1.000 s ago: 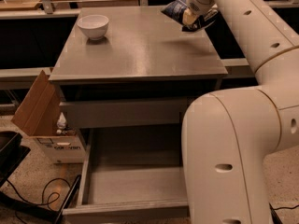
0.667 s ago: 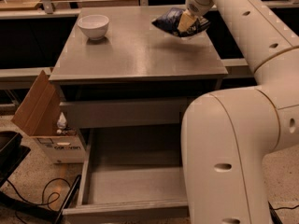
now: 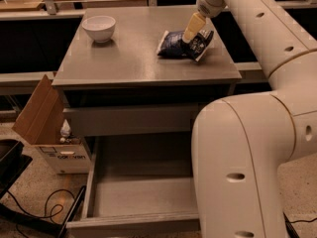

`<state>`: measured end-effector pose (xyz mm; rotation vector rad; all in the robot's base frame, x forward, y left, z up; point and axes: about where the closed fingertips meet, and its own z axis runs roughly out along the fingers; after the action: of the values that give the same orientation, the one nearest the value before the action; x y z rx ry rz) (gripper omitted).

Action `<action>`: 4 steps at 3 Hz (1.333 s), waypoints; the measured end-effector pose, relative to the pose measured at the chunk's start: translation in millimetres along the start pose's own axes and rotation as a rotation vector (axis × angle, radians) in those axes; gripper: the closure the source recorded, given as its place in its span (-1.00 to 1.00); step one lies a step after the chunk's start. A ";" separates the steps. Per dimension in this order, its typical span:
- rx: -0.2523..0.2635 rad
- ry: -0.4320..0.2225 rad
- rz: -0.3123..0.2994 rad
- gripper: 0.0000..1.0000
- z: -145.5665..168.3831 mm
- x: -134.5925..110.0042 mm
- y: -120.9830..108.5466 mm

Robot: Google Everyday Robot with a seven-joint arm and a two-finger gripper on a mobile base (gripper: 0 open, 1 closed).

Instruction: Pick blue chip bag from middle drawer and place on counter

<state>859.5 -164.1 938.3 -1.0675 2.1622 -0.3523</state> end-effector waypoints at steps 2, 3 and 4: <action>0.141 0.032 0.073 -1.00 -67.1 5.4 -50.3; 0.256 0.011 0.131 -1.00 -129.8 5.3 -78.3; 0.422 -0.070 0.267 -1.00 -226.8 26.0 -104.4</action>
Offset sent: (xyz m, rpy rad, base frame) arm -0.0560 -0.0640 0.1415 -0.0435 -0.1881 -0.2275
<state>754.5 -262.7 1143.9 -0.5421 2.0127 -0.6028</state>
